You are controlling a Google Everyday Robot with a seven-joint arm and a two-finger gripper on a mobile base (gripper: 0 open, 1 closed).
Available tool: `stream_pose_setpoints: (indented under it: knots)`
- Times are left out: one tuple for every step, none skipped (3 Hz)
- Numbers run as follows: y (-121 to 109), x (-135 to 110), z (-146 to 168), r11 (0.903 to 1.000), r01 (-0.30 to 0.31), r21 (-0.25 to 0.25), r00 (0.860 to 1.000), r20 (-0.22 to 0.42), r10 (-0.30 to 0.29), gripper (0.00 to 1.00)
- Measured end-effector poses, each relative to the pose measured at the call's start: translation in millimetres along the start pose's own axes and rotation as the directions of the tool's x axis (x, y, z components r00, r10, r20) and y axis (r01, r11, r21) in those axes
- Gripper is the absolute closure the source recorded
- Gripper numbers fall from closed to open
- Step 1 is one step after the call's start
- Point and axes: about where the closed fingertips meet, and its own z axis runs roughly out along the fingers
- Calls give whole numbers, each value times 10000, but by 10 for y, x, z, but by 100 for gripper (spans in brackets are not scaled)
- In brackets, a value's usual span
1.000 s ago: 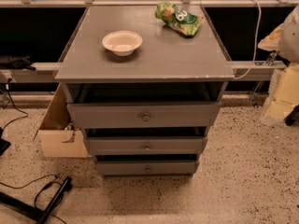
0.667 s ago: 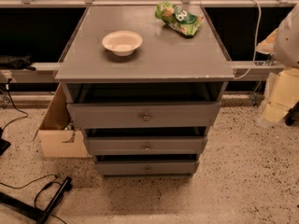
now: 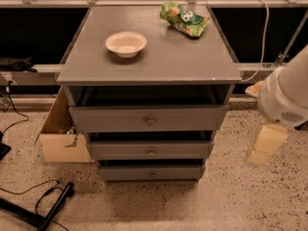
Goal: Open middle drawer
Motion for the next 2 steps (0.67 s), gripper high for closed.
stream_pose_setpoints:
  knots:
    - [151, 208, 753, 9995, 232, -194, 9997, -97, -234, 0]
    - [153, 354, 1404, 9987, 287, -430, 9996, -54, -289, 0]
